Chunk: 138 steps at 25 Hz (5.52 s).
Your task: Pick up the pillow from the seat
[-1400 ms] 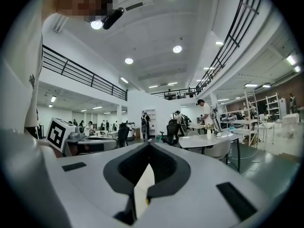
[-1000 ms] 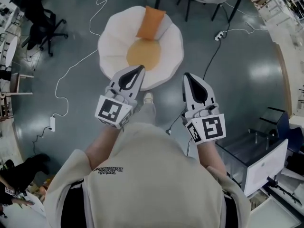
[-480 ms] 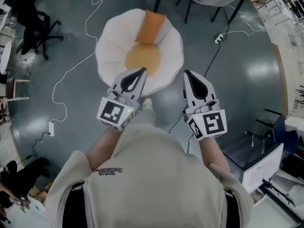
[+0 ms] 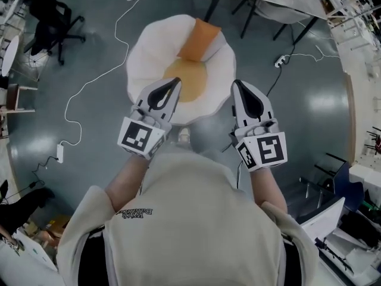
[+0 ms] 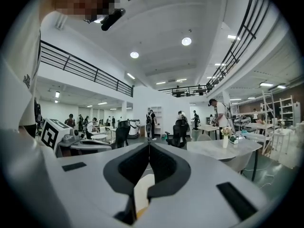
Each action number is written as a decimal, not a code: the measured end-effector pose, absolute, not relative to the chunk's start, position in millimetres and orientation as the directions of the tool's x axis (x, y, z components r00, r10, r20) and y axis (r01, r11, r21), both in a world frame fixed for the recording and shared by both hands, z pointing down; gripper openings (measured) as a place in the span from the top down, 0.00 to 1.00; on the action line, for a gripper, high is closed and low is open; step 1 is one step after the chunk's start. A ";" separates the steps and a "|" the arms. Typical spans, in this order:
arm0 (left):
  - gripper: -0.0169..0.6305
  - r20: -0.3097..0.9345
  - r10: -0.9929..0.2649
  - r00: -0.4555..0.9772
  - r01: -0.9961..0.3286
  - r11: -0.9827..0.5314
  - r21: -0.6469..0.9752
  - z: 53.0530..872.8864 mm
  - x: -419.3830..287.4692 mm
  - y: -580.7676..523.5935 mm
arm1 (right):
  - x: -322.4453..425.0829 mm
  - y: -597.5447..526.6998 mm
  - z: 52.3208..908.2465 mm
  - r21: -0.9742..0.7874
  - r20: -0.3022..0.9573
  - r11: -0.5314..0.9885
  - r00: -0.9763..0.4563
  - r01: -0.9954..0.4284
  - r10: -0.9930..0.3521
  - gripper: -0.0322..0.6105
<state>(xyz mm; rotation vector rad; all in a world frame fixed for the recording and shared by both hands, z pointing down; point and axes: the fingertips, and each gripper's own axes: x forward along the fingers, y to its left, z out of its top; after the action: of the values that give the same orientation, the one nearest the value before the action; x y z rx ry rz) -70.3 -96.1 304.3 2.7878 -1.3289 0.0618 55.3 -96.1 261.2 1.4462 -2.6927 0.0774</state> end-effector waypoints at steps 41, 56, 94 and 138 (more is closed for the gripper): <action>0.96 0.168 -0.964 0.208 -0.978 -0.209 0.014 361.6 -12.9 -304.7 | 83.9 -448.9 413.2 0.024 0.263 0.906 -0.872 -0.423 -0.414 0.75; 0.96 0.064 -0.949 0.309 -0.950 -0.305 0.060 549.6 -22.1 -468.8 | 21.8 -566.3 664.2 0.007 0.473 0.967 -0.851 -0.255 -0.228 0.40; 0.96 0.286 -0.896 0.340 -0.940 -0.331 0.082 769.6 -35.7 -506.4 | 18.8 -562.3 874.9 0.018 0.676 0.943 -0.691 -0.332 -0.256 0.63; 0.96 -0.200 -0.958 0.206 -0.973 -0.178 -0.147 188.6 -145.9 -239.8 | 29.6 -328.5 126.9 0.143 -0.276 0.816 -0.815 -0.560 -0.510 0.59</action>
<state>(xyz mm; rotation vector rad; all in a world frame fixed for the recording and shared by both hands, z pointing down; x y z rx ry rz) -145.9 -239.8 188.6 2.6156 -2.1463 -0.1057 29.6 -328.5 126.9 0.9582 -3.2081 -0.3706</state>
